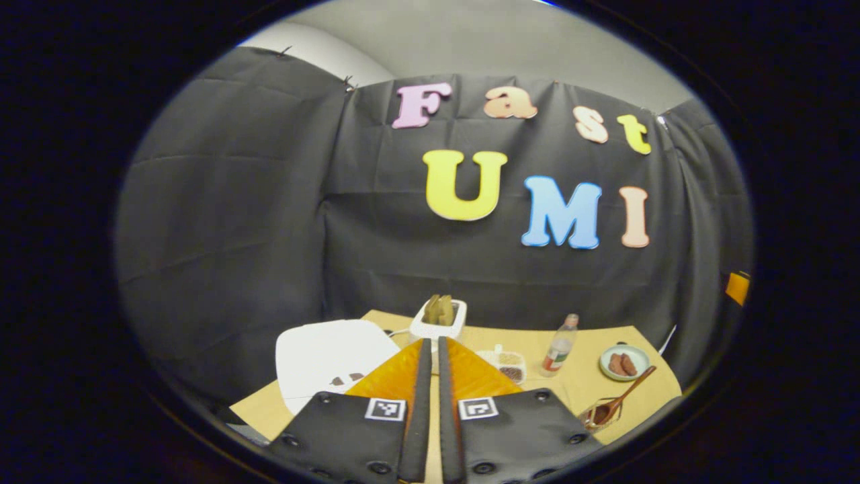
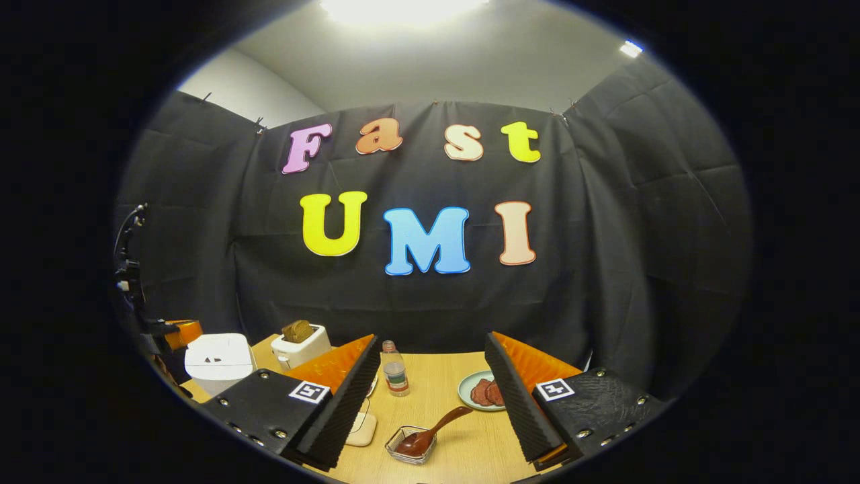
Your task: Close the left gripper, press the button to open the rice cooker; take a wooden spoon from the chopstick holder with the right hand, scoop a spoonful of rice and pour it into the rice cooker, then put the wooden spoon back into the chopstick holder.
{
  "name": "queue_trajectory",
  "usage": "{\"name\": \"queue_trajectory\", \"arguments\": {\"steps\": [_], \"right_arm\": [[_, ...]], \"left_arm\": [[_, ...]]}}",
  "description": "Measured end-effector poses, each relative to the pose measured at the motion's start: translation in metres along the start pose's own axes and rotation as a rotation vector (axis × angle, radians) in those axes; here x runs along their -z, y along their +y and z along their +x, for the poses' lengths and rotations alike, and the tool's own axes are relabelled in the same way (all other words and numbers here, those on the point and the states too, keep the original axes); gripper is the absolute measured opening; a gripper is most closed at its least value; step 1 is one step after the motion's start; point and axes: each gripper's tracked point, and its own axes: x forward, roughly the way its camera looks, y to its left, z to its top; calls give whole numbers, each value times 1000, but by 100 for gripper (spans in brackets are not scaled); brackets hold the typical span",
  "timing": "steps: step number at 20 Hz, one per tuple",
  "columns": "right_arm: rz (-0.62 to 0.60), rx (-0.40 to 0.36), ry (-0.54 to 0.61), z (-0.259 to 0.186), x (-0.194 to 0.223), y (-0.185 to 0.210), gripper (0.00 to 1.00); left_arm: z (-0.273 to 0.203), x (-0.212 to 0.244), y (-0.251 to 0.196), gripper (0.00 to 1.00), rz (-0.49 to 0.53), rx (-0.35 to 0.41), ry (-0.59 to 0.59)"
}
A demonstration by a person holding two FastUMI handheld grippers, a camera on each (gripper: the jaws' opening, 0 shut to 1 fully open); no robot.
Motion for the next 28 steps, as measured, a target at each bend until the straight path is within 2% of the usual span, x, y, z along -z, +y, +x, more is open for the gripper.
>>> {"name": "queue_trajectory", "arguments": {"steps": [1, 5, 9, 12, 18, 20, 22, 23, 25, 27, 28], "right_arm": [[-2, -1, 8, 0, 3, 2, 96], [-10, -11, 35, 5, 11, 13, 96], [3, -28, 46, 5, 15, 20, 96], [5, -13, 56, 8, 16, 15, 96], [27, 26, 78, 9, 22, 6, 96], [28, 30, 77, 9, 21, 4, 96], [19, 31, 72, 10, 20, 0, 96], [18, 29, 71, 10, 21, -1, 96], [20, 26, 72, 10, 21, -3, 96], [23, 18, 66, 10, 20, -6, 96], [26, 2, 59, 10, 18, -5, 96]], "left_arm": [[16, 10, 13, 9, -11, 5, 39], [58, 55, 44, 8, -106, 53, 246], [99, 92, 77, 8, -205, 23, 390], [123, 117, 92, 8, -260, 1, 480], [133, 122, 95, 8, -187, -8, 510], [134, 104, 102, 8, -174, -54, 444], [130, 65, 109, 9, -134, -88, 321], [127, 44, 109, 34, -101, -98, 256], [113, -4, 114, 60, -47, -128, 136], [92, -47, 109, 95, -25, -145, -4], [78, -63, 102, 96, -32, -134, -57]]}}
